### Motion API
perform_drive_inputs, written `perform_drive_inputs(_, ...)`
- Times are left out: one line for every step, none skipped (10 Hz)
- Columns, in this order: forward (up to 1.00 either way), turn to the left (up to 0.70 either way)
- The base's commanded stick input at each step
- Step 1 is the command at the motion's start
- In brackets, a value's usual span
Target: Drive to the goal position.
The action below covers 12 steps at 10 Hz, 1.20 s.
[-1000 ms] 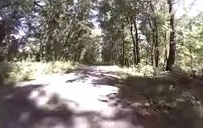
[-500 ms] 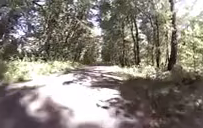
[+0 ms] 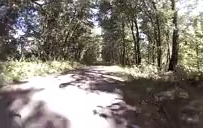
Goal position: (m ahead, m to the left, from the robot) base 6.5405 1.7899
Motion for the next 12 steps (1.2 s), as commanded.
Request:
perform_drive_inputs(0.45,0.00)
perform_drive_inputs(0.45,0.00)
perform_drive_inputs(0.45,0.00)
perform_drive_inputs(0.45,0.00)
perform_drive_inputs(0.45,0.00)
perform_drive_inputs(0.45,0.00)
perform_drive_inputs(0.45,0.00)
perform_drive_inputs(0.45,0.00)
perform_drive_inputs(0.45,0.00)
perform_drive_inputs(0.45,0.00)
perform_drive_inputs(0.45,0.00)
perform_drive_inputs(0.45,0.00)
